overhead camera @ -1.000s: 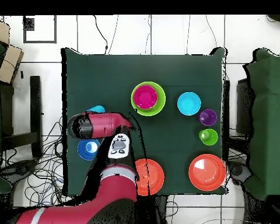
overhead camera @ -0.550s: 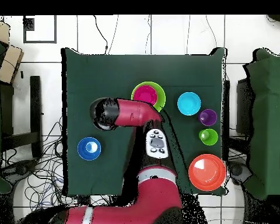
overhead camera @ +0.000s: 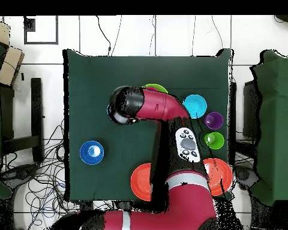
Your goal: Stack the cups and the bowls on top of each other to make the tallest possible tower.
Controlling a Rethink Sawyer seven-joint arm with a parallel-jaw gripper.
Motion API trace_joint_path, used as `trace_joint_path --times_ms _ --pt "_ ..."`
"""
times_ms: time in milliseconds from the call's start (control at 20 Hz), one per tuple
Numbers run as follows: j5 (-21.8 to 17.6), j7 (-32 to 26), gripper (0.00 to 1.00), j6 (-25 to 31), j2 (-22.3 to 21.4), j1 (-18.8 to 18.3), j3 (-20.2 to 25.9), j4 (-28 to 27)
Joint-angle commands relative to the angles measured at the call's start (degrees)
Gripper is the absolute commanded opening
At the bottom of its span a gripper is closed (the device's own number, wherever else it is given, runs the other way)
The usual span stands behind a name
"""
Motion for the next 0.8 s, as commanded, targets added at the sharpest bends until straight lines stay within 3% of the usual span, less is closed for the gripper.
trace_joint_path --times_ms 50,450,800 --pt "0.18 -6.63 0.00 7.78 -0.34 -1.14 8.71 -3.85" --pt "-0.49 -8.37 0.00 11.71 -1.99 -3.89 10.45 -4.16" --pt "-2.44 -13.33 0.00 12.34 -4.58 -9.54 11.88 -0.29"
